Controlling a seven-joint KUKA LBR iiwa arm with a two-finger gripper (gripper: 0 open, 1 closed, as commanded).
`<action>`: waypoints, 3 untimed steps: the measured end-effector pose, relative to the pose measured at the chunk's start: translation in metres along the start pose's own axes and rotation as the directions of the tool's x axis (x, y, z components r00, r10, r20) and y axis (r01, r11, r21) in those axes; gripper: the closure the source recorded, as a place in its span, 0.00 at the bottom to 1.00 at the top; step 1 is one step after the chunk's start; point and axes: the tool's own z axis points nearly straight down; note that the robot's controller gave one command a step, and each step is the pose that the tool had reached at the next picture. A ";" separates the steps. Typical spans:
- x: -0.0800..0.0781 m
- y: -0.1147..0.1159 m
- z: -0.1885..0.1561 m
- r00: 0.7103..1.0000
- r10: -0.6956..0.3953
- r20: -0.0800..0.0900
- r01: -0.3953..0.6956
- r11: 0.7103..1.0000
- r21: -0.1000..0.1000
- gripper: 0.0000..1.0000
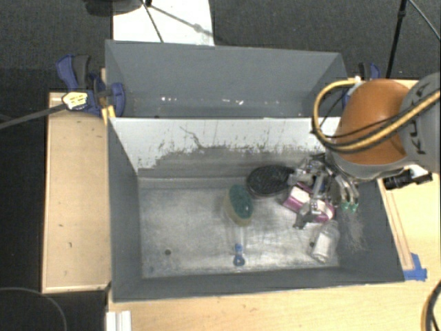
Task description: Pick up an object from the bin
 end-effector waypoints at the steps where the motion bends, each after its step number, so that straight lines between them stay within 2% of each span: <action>1: -0.007 -0.026 0.061 0.998 0.063 0.019 -0.063 0.998 -0.002 0.00; 2: -0.046 -0.009 0.065 0.997 -0.081 0.000 0.081 0.997 0.001 0.00; 3: -0.035 -0.031 0.079 0.999 0.054 0.001 -0.054 0.999 -0.001 0.00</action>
Offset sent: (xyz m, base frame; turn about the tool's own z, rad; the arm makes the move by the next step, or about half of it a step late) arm -0.0031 -0.0321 -0.0813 0.0694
